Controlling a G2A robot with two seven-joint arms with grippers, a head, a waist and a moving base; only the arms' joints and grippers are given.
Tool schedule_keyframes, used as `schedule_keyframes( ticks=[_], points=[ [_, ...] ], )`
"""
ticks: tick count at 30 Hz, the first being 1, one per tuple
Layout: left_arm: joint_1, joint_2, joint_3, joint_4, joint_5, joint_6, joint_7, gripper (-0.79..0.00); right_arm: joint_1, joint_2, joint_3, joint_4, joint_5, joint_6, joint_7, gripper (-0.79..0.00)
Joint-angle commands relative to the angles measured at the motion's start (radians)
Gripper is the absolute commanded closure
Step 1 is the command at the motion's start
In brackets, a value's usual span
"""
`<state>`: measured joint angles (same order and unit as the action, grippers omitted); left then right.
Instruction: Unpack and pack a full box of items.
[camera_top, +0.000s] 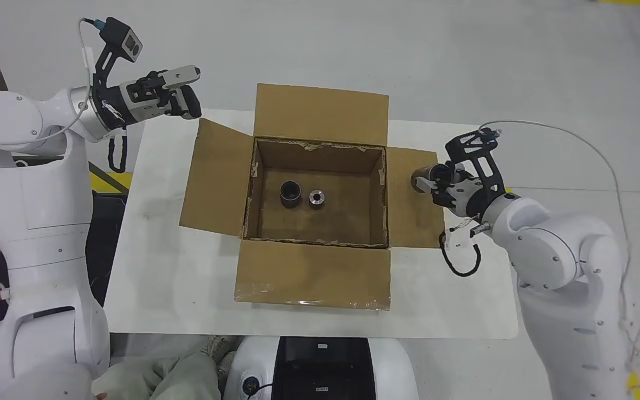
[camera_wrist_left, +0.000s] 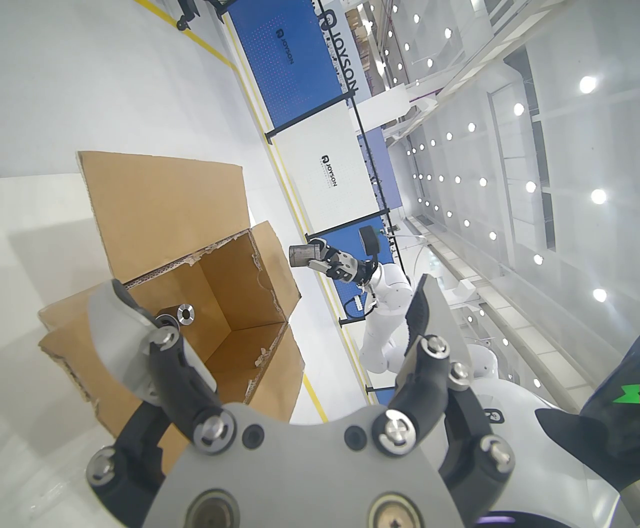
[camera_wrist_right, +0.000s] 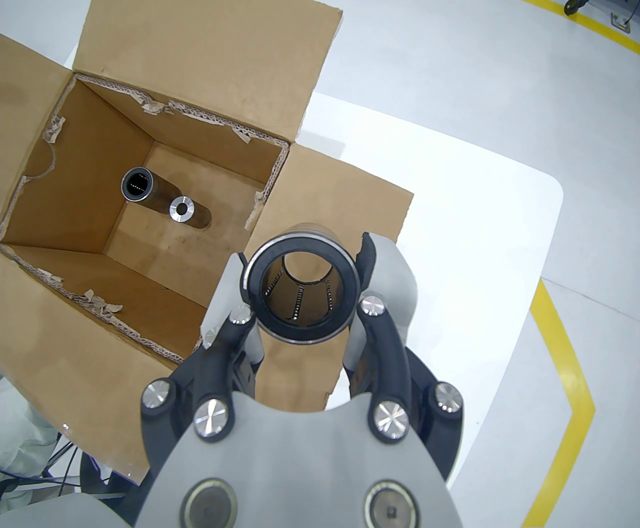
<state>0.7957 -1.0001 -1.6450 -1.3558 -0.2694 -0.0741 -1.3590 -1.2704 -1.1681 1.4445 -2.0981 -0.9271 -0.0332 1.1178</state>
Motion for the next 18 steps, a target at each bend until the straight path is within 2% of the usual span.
schedule_keyframes(
  ticks=[1, 10, 18],
  points=[
    [0.000, 0.000, 0.000, 0.000, 0.000, 0.000, 0.000, -0.785, 0.000, 0.000, 0.000, 0.000, 0.000, 0.000, 0.000, 0.000],
    [0.000, 0.000, 0.000, 0.000, 0.000, 0.000, 0.000, -0.785, -0.004, 0.000, 0.002, 0.004, 0.000, 0.001, -0.014, 0.000],
    [0.000, 0.000, 0.000, 0.000, 0.000, 0.000, 0.000, -0.785, -0.051, 0.009, 0.092, 0.032, 0.013, 0.032, -0.051, 0.000]
  ],
)
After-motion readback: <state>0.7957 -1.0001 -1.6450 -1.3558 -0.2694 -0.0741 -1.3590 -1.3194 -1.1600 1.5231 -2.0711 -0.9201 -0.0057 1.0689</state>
